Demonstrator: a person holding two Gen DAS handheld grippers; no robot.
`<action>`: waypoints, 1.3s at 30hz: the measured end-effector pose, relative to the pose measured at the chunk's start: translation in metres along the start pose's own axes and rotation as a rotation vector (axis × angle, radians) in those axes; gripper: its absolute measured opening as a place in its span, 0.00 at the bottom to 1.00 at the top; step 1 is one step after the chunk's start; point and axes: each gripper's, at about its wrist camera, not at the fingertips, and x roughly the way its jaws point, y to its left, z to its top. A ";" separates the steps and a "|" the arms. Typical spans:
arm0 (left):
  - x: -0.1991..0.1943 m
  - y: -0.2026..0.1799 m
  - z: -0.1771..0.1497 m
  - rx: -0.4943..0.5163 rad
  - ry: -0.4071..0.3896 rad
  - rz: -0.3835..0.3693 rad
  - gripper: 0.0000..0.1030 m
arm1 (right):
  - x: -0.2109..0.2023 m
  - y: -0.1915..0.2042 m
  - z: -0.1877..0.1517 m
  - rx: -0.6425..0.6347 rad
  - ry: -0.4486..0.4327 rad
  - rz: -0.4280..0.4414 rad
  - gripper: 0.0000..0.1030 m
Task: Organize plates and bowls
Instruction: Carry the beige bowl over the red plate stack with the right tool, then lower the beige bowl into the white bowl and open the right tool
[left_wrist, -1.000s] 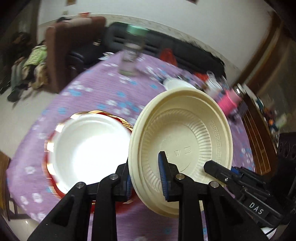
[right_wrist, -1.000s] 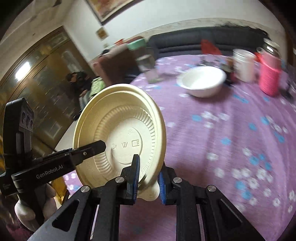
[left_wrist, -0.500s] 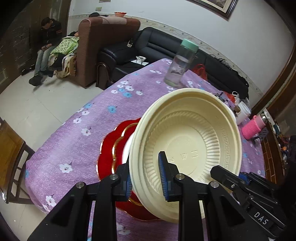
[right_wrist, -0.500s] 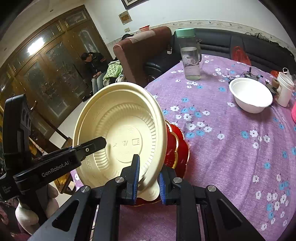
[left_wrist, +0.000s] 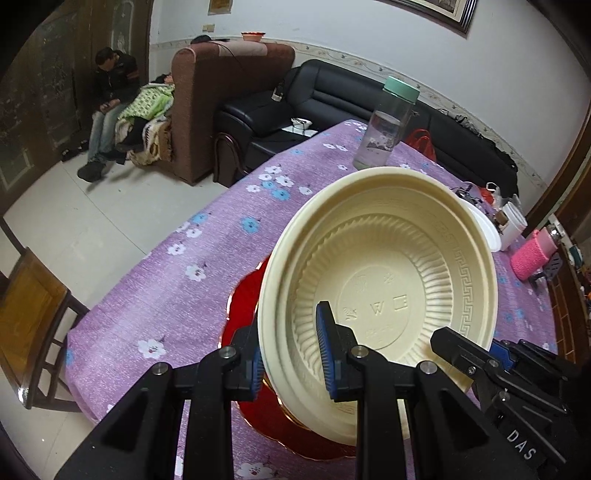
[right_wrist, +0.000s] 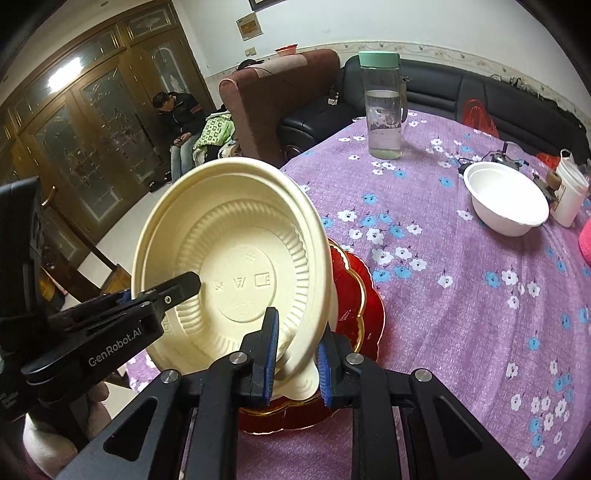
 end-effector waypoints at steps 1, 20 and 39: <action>-0.001 -0.001 0.000 0.005 -0.011 0.015 0.22 | 0.000 0.002 -0.001 -0.006 -0.002 -0.007 0.22; -0.050 -0.002 -0.008 0.048 -0.245 0.110 0.58 | 0.001 0.006 -0.005 0.003 -0.043 -0.027 0.39; -0.079 -0.007 -0.021 0.060 -0.344 0.117 0.66 | -0.016 0.008 -0.013 0.015 -0.086 -0.036 0.51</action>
